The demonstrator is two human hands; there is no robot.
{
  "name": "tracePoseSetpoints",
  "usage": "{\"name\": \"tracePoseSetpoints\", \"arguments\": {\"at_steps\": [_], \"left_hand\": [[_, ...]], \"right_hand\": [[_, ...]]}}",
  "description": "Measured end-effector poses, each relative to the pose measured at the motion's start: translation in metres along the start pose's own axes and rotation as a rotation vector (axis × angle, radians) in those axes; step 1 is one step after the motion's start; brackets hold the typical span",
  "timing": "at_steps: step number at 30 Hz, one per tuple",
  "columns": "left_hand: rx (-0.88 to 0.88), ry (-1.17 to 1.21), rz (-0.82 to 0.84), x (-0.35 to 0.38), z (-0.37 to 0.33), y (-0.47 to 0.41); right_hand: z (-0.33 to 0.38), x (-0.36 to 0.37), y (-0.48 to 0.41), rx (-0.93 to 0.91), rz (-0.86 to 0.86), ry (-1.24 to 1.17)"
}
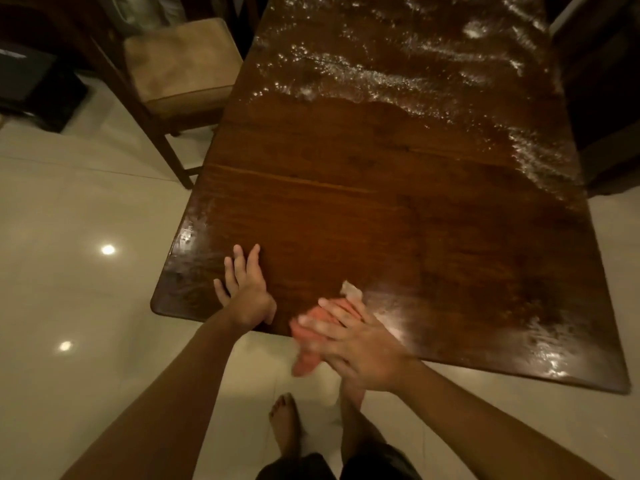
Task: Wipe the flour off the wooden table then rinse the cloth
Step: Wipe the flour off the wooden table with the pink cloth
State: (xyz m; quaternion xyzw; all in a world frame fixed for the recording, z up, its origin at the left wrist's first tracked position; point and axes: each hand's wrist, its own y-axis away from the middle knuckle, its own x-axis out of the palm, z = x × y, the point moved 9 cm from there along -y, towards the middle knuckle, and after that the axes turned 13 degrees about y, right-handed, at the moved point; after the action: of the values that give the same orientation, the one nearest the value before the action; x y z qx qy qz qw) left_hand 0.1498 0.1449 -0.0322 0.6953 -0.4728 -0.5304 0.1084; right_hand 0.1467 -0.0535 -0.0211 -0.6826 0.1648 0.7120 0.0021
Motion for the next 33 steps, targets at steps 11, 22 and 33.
{"name": "tracePoseSetpoints", "arguments": {"at_steps": [11,22,33], "left_hand": [[0.212,0.019,0.147,0.011,0.0,0.006],[0.184,-0.148,0.183,0.015,-0.005,0.008],[0.352,-0.503,0.134,0.032,-0.008,-0.001]], "right_hand": [[-0.117,0.009,0.056,0.921,-0.035,-0.204],[-0.076,0.011,0.067,0.752,-0.009,-0.088],[-0.154,0.014,0.069,1.258,0.017,-0.195]]}}
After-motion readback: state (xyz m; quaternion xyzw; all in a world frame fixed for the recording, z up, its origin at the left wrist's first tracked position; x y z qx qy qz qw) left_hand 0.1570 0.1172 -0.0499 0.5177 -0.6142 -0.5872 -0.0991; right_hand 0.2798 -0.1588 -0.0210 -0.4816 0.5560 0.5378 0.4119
